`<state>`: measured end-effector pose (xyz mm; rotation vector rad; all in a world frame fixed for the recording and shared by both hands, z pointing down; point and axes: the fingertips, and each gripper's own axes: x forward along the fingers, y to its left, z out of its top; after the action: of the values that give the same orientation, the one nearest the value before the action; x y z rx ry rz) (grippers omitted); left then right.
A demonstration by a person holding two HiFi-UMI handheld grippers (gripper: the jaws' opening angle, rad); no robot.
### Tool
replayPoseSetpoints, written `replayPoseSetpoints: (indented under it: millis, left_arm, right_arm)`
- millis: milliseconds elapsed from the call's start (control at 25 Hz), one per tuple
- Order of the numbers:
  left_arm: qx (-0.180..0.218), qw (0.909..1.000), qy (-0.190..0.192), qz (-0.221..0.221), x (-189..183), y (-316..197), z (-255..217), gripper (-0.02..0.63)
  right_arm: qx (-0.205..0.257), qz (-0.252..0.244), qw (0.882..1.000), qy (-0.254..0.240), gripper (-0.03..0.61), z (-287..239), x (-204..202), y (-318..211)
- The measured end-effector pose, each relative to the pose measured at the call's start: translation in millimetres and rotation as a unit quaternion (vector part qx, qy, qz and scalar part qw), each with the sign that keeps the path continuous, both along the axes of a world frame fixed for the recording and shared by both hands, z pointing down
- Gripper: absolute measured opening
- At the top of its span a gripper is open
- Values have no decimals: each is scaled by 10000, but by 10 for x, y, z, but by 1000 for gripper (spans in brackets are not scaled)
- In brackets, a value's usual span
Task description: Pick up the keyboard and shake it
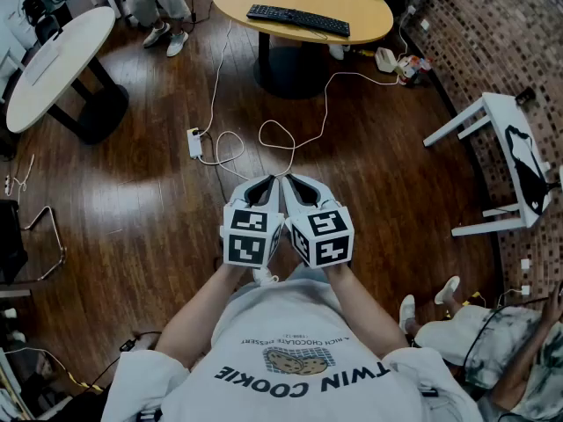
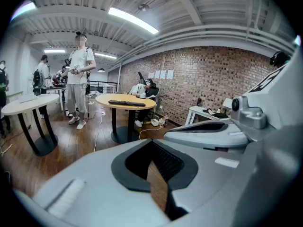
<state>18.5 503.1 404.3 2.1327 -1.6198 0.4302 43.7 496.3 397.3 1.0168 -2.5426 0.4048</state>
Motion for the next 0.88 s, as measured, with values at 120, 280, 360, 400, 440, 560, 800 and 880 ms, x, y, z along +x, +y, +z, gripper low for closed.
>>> replayPoseSetpoints:
  millis: [120, 280, 360, 400, 440, 560, 800, 880]
  left_arm:
    - [63, 10000, 21, -13, -56, -67, 3, 5]
    - [64, 10000, 6, 1, -61, -246, 26, 5]
    - [51, 10000, -24, 15, -70, -356, 41, 5]
    - [39, 10000, -43, 22, -81, -422, 54, 5]
    - [25, 10000, -65, 30, -95, -495, 70, 5]
    - [-15, 9999, -138, 46, -129, -763, 112, 5]
    - [-31, 9997, -240, 32, -43, -1544, 107, 5]
    - [-64, 9997, -240, -15, 0, -1829, 110, 5]
  right_arm:
    - [26, 42, 10000, 18, 2, 22, -25, -73]
    - [37, 165, 9999, 19, 2, 63, 54, -270]
    - [27, 219, 9997, 50, 2, 108, 87, -397]
    - [13, 244, 9997, 50, 2, 133, 93, -473]
    - [-7, 271, 9996, 35, 2, 156, 92, -558]
    - [-61, 300, 9995, 9, 2, 200, 74, -850]
    - [-88, 177, 9998, 5, 2, 208, 116, -1619]
    - [-115, 131, 9998, 9, 2, 215, 162, -1896]
